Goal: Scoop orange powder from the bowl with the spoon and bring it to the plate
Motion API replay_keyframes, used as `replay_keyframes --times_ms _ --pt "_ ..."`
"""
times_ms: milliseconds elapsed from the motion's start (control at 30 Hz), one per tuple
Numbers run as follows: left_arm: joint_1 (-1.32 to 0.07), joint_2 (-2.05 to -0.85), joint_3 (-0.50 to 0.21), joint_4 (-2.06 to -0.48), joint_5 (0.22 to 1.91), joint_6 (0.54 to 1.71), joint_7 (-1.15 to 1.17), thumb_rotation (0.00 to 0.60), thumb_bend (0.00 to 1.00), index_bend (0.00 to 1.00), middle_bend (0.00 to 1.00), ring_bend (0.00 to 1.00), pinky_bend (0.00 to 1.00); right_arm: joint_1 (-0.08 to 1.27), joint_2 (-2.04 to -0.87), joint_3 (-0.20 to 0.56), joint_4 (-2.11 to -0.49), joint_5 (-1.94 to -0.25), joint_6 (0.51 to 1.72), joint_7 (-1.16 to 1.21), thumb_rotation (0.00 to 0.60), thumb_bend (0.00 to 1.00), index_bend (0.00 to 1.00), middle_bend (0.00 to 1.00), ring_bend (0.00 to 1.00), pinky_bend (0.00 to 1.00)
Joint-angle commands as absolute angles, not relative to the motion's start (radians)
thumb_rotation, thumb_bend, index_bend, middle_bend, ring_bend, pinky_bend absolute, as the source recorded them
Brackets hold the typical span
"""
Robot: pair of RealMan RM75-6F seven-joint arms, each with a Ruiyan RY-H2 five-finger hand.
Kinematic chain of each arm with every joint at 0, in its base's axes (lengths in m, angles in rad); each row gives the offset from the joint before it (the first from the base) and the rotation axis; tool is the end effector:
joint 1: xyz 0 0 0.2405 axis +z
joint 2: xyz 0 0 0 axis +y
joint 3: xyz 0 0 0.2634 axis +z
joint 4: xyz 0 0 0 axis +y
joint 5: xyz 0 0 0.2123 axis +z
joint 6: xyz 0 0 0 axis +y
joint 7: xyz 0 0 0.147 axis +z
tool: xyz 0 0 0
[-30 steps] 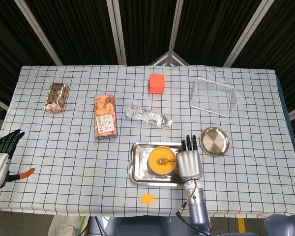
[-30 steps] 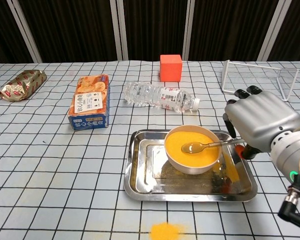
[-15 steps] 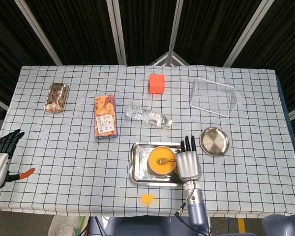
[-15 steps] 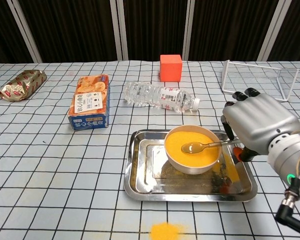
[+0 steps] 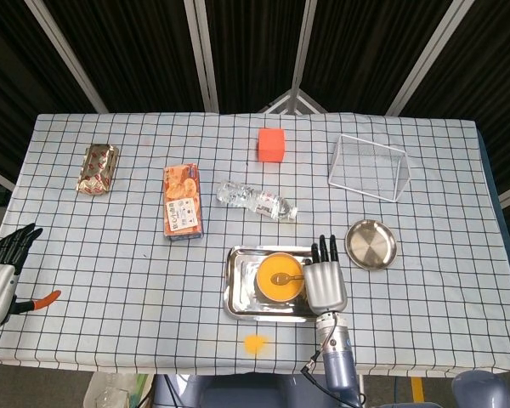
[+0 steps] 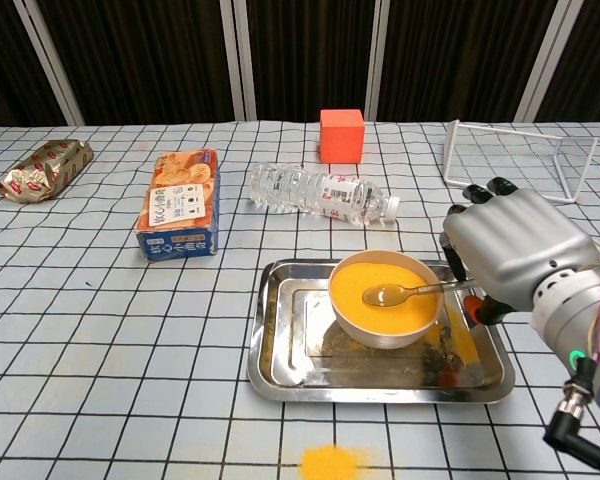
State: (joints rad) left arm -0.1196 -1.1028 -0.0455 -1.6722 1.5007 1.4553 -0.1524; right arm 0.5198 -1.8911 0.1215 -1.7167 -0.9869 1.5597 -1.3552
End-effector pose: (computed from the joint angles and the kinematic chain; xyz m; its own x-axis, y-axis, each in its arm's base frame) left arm -0.3028 0.1934 0.1551 0.2104 0.0343 0.9770 0.9770 -0.0416 -0.2089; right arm -0.1269 -0.2441 -0.0543 0.7768 -0.1275 0.6167 -0.6288 -0.1041 0.7705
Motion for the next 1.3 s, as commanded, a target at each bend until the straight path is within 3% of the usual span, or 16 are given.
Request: replay_keyframes --times_ms 33,567,1067,1300 --pt "-0.120 -1.103 -0.046 -1.672 1.501 1.455 -0.153 0.600 0.01 0.00 0.00 0.00 0.00 0.520 -1.892 0.122 -1.715 -0.987 1.561 -1.357 0.600 0.42 0.52 0.21 0.00 0.02" --pt "-0.120 -1.102 -0.045 -1.674 1.499 1.453 -0.152 0.600 0.01 0.00 0.00 0.00 0.00 0.519 -1.895 0.120 -1.715 -0.983 1.567 -1.365 0.600 0.51 0.52 0.21 0.00 0.02" --pt "-0.121 -1.101 -0.046 -1.674 1.498 1.452 -0.153 0.600 0.01 0.00 0.00 0.00 0.00 0.519 -1.898 0.119 -1.712 -0.988 1.569 -1.360 0.600 0.51 0.52 0.21 0.00 0.02" --pt "-0.121 -1.102 -0.046 -1.674 1.499 1.452 -0.153 0.600 0.01 0.00 0.00 0.00 0.00 0.520 -1.890 0.107 -1.714 -1.028 1.575 -1.345 0.600 0.52 0.53 0.27 0.05 0.06"
